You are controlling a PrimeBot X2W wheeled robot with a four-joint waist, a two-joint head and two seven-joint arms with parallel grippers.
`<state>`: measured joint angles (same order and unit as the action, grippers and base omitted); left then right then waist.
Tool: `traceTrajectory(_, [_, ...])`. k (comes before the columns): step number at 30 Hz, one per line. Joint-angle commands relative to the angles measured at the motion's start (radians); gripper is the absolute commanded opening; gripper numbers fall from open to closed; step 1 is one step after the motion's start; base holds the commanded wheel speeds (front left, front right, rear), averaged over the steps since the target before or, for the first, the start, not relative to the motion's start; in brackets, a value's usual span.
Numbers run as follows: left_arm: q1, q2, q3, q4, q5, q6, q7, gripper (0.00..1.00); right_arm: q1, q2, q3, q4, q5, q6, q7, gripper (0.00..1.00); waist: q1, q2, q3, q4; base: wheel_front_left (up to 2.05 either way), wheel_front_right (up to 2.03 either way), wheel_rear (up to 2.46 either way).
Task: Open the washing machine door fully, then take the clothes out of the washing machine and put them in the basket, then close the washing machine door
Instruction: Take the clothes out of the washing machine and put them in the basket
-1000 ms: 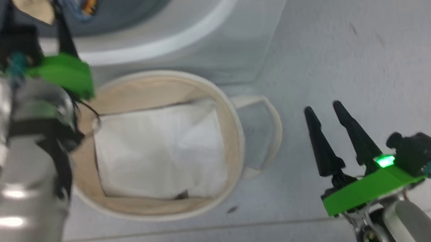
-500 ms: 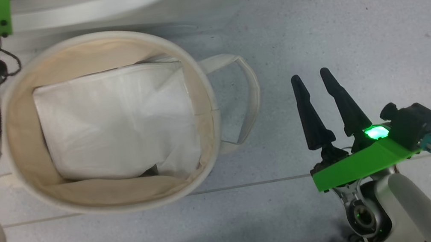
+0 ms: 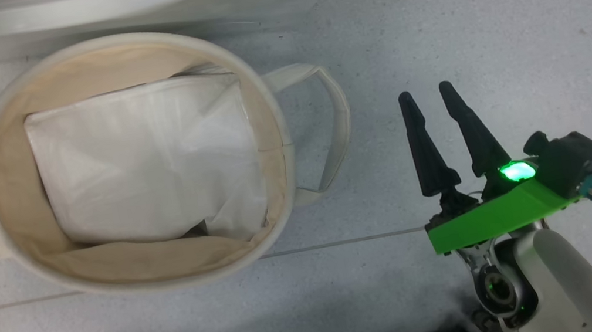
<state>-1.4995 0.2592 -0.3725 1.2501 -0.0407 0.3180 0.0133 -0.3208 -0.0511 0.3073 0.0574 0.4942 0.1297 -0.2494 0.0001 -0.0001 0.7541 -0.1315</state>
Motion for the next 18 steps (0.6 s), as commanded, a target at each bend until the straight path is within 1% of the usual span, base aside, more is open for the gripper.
traceTrajectory(1, [-0.032,0.045,0.003,-0.009,-0.008,-0.011,-0.019,0.00,0.017,0.001,0.021,-0.033,-0.006,0.001,-0.012,1.00,-0.0001,0.0001,0.003,-0.003,0.00,0.00,0.00])
traceTrajectory(8, [-0.027,0.037,0.010,0.004,-0.029,-0.001,-0.086,0.00,0.015,0.001,0.012,-0.032,-0.017,0.001,-0.012,1.00,-0.0001,0.0001,-0.006,-0.001,0.00,0.00,0.00])
traceTrajectory(14, [-0.011,0.019,0.021,-0.001,-0.055,0.013,-0.210,0.00,0.021,0.001,0.008,-0.031,-0.028,0.001,-0.012,1.00,-0.0001,0.0001,-0.048,0.013,0.00,0.00,0.00])
traceTrajectory(18, [0.022,-0.004,0.044,-0.041,-0.090,0.010,-0.265,0.00,0.032,0.001,0.004,-0.026,-0.038,0.001,-0.012,1.00,-0.0001,0.0001,-0.092,0.028,0.00,0.00,0.00])
